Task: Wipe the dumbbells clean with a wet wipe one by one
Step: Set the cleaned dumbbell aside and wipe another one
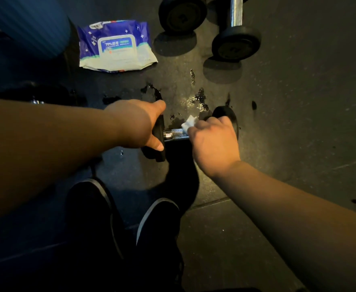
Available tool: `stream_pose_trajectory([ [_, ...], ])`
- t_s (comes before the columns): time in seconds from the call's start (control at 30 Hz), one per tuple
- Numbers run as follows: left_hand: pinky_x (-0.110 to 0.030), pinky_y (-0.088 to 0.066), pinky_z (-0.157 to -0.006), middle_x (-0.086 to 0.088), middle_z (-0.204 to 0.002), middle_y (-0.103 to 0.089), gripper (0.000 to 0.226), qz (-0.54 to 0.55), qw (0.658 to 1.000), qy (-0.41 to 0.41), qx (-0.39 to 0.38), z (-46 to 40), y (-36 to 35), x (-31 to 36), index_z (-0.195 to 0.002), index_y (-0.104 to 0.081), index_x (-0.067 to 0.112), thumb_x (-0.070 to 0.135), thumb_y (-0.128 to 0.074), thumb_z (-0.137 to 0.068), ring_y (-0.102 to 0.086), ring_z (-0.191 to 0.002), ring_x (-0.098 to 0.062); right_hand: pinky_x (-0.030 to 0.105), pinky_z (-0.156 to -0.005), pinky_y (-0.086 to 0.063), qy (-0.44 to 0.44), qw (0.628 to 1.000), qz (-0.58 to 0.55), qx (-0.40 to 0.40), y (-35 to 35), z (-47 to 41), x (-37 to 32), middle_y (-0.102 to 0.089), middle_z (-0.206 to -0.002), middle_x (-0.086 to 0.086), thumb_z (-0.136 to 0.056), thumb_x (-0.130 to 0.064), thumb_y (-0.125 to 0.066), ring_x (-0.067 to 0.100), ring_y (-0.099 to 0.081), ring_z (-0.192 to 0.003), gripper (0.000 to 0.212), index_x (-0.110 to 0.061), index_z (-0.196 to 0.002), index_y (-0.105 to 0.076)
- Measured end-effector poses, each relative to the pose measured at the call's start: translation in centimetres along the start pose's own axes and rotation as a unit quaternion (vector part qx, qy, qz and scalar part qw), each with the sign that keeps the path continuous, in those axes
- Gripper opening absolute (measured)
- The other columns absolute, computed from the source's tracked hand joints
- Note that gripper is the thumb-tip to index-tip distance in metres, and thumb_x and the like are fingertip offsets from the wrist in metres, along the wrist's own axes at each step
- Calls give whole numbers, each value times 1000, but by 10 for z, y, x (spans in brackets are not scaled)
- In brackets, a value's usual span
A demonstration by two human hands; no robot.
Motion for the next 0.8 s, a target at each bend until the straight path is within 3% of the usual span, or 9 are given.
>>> stream_pose_trajectory([
  [0.07, -38, -48, -90, -6, -129, -57, 86, 0, 1000, -3, -6, -7, 9, -6, -142, -38, 25, 58, -77, -73, -56, -112, -28, 35, -65, -33, 2, 999, -35, 39, 2, 1, -7, -63, -68, 3, -75, -20, -30, 30, -59, -67, 38, -15, -74, -68],
  [0.13, -35, -42, -100, -4, -141, -51, 86, -6, 1000, -3, -6, -11, 18, -12, -147, -38, 25, 60, -73, -76, -51, -125, -27, 35, -63, -35, -1, 998, -35, 43, 0, 3, -5, -63, -72, 5, -75, -19, -29, 31, -60, -68, 39, -13, -76, -67],
  [0.23, -36, -38, -107, -2, -150, -45, 81, 8, 1000, 6, 16, -12, 28, -19, -151, -35, 27, 57, -67, -83, -45, -134, -25, 39, -67, -43, -20, 999, -31, 24, -6, 0, -3, -65, -89, 6, -81, -19, -33, 33, -60, -80, 41, -12, -97, -71],
  [0.3, -37, -39, -105, -4, -147, -49, 69, 2, 997, 12, 73, -6, 29, -19, -149, -38, 28, 51, -63, -89, -47, -132, -26, 41, -74, -44, -38, 998, -45, 7, -11, -4, -7, -64, -108, 7, -86, -18, -41, 33, -60, -91, 43, -11, -119, -67],
  [0.4, -42, -42, -105, -6, -146, -49, 56, -11, 985, 7, 170, 3, 18, -10, -146, -43, 24, 44, -54, -95, -47, -131, -28, 42, -75, -45, -65, 996, -61, 0, -15, -9, -16, -56, -136, 14, -86, -16, -50, 35, -58, -104, 50, -7, -135, -57],
  [0.57, -40, -26, -117, -10, -165, -1, 103, -88, 987, 6, 131, 5, -9, -3, -157, 3, 14, 62, -56, -87, -17, -150, -24, 44, -85, -42, -70, 995, -66, -4, -15, -10, -17, -37, -155, 20, -89, -23, -53, 37, -50, -119, 63, -12, -149, -41],
  [0.8, -44, -24, -120, -7, -166, 3, 106, -102, 992, 11, 75, -17, 14, -11, -156, 7, 16, 60, -60, -87, -9, -152, -23, 43, -88, -39, -66, 996, -62, 0, -5, -20, -14, -35, -156, 17, -92, -21, -45, 36, -45, -124, 59, -12, -150, -41],
])
Point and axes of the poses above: each hand's wrist, its own z-axis away from the middle knuckle, its own y-axis out of the back of the hand, x = y × z, the point moved 3 cm from there along -z, towards the middle knuckle
